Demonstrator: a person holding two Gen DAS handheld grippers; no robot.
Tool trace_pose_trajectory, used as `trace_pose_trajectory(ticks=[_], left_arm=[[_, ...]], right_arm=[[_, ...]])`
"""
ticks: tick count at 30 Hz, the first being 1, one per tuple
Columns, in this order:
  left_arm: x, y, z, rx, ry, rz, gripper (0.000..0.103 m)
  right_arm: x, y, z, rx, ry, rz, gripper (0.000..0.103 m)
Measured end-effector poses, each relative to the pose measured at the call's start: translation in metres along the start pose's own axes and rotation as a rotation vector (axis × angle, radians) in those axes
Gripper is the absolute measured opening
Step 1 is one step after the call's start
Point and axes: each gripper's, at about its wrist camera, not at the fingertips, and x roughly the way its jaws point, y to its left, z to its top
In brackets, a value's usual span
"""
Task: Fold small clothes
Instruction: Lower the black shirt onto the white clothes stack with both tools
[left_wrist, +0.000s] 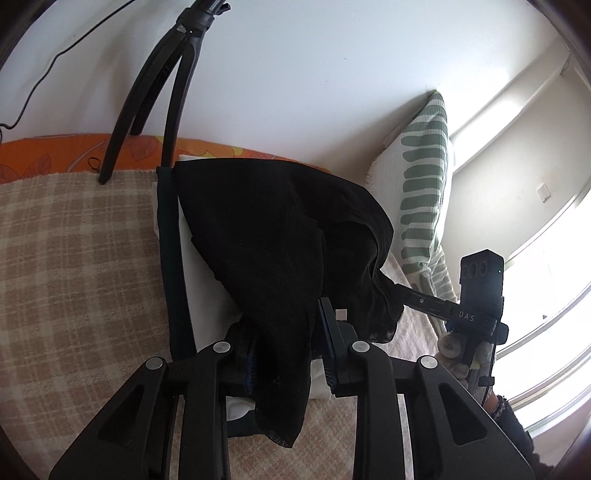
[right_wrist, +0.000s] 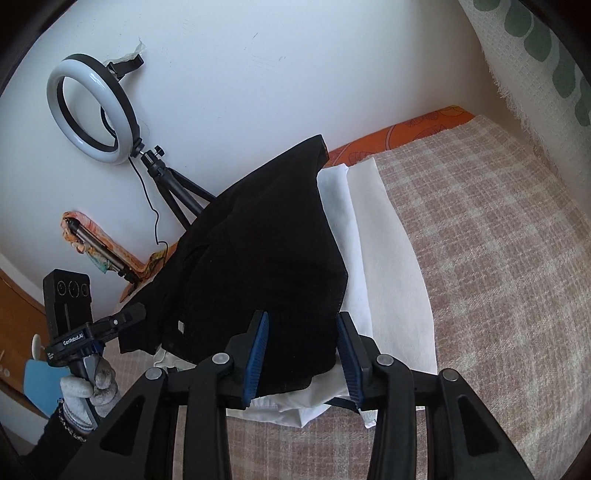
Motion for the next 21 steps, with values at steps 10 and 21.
trace_pose_trajectory(ticks=[10,21], left_arm=[[-0.012,-0.003,0.012,0.006,-0.013,-0.007,0.009],[-0.029,-0.011,0.016,0.094,-0.009,0.094,0.030]], right_arm=[[-0.036,0.015,0.009,-0.087,-0.006,-0.067,0.001],[-0.049,0.031,0.017,-0.226,-0.062,-0.246,0.039]])
